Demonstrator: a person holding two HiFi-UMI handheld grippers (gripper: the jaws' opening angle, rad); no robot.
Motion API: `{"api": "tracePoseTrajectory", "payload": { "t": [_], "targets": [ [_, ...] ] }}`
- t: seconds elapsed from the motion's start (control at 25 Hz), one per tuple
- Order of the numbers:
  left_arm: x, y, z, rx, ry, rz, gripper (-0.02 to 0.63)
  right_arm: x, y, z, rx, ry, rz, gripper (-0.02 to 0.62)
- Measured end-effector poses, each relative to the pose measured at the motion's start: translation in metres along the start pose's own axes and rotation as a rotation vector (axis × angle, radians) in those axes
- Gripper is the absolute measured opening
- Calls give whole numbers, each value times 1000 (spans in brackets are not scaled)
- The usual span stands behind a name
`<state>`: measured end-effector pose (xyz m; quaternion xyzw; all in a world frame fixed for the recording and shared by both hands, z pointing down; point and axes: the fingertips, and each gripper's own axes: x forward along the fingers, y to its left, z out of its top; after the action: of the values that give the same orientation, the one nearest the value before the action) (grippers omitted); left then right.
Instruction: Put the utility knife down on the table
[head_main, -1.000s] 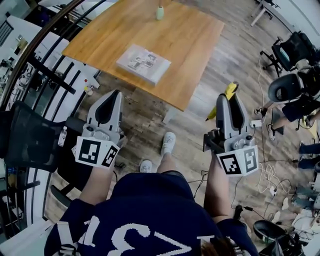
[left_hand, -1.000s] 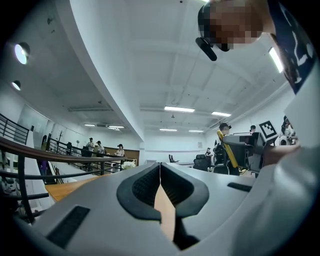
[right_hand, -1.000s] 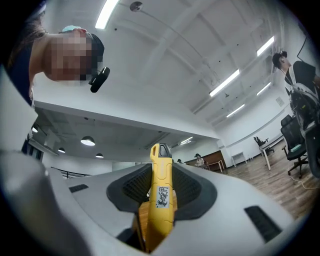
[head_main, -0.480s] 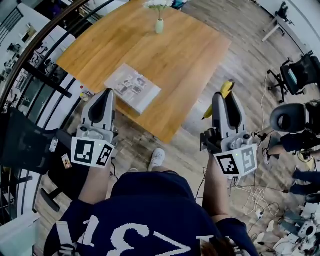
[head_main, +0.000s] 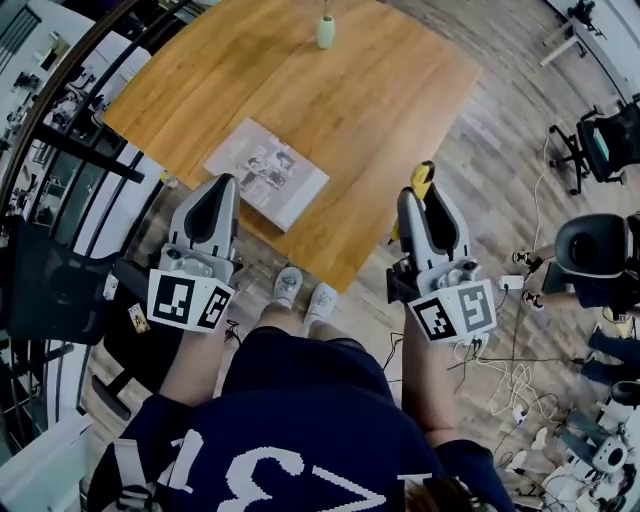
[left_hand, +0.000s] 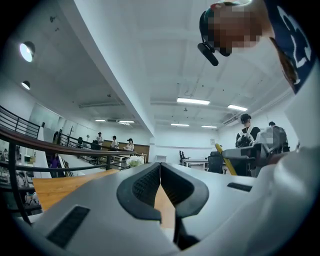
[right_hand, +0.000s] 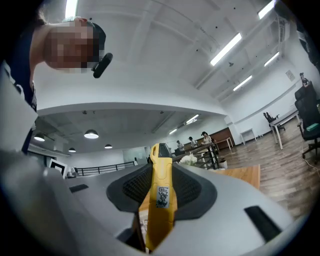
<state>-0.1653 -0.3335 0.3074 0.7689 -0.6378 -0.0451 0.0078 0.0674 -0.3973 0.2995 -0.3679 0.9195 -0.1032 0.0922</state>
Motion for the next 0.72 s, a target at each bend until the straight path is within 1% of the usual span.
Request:
{"api": "tracePoseTrajectory", "payload": {
  "t": [0.2, 0.28, 0.4, 0.48, 0.6, 0.72],
  "targets": [
    [21, 10, -27, 35, 38, -67, 15, 24, -24, -103, 38, 215, -78, 137],
    [23, 19, -37, 33, 64, -77, 15, 24, -32, -151, 64, 317, -115, 137],
    [24, 28, -51, 26, 100, -88, 15, 21, -39, -222, 126, 464, -148, 137],
    [23, 32, -59, 16, 120, -98, 15, 17, -44, -261, 139, 555, -175, 137],
    [23, 36, -68, 5, 143, -110, 15, 13, -49, -299, 126, 669, -222, 137],
    [23, 37, -73, 4, 155, -122, 15, 10, -50, -325, 132, 742, -255, 138]
  ]
}}
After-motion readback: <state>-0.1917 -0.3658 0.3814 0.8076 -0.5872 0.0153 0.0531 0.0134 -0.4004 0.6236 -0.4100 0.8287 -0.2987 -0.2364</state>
